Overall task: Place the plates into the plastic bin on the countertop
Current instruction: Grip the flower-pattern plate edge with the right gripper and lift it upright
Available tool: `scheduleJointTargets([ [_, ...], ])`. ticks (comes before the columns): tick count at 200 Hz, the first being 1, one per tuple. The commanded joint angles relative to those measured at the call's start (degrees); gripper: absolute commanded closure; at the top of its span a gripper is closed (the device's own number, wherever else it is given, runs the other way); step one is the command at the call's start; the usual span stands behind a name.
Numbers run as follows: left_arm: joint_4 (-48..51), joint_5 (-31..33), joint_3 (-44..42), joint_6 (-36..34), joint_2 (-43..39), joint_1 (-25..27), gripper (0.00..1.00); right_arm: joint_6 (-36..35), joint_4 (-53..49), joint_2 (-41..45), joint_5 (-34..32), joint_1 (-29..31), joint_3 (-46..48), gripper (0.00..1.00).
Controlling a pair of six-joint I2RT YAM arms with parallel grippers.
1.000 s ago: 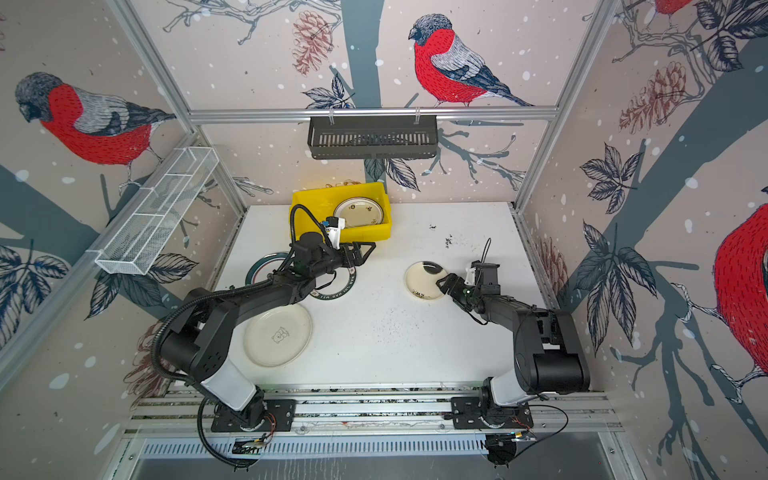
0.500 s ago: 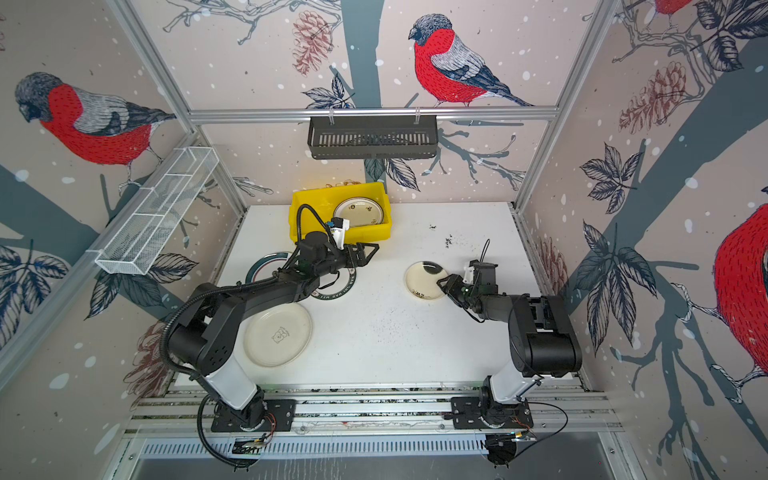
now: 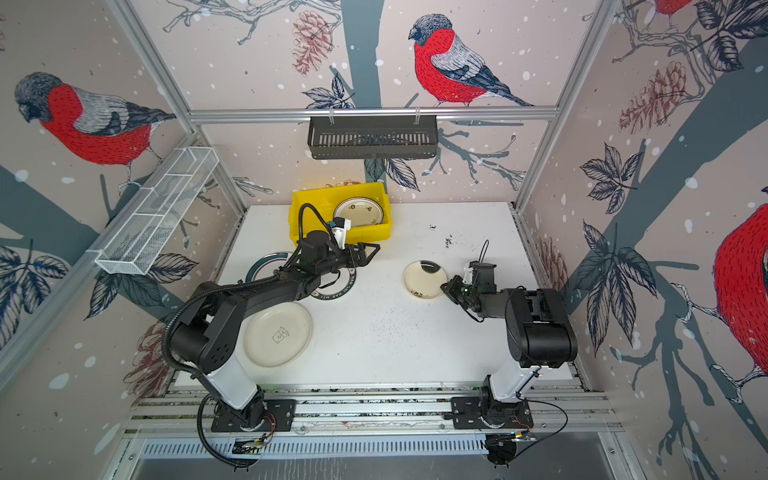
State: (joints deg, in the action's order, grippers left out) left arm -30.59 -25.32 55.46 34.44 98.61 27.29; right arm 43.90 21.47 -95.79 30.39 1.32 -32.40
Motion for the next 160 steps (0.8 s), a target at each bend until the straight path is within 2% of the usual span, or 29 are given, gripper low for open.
scheduleJointTargets([
  [1,-0.70,-0.55,0.59,-0.16,-0.08,0.21,0.03,-0.31,-1.78,0.29,-1.71,-0.09,-0.20,0.92],
  [13,0.00,-0.70,0.99,-0.24,-0.08,0.31,0.03,0.00,-1.69,0.76,-1.51,-0.14,-0.27,0.96],
  [71,-1.45,-2.72,1.40,0.66,3.25,0.39,0.03,-0.13,-3.35,6.28,-2.42,-0.14,0.06,0.98],
  [100,-3.34,-6.80,3.10,0.61,4.98,0.39,0.03,0.44,-5.07,10.65,-2.13,-0.09,-0.20,0.99],
  [160,-2.12,-6.85,3.42,-0.05,5.73,1.43,0.03,1.81,-7.11,21.77,-3.48,0.26,-0.99,0.99],
])
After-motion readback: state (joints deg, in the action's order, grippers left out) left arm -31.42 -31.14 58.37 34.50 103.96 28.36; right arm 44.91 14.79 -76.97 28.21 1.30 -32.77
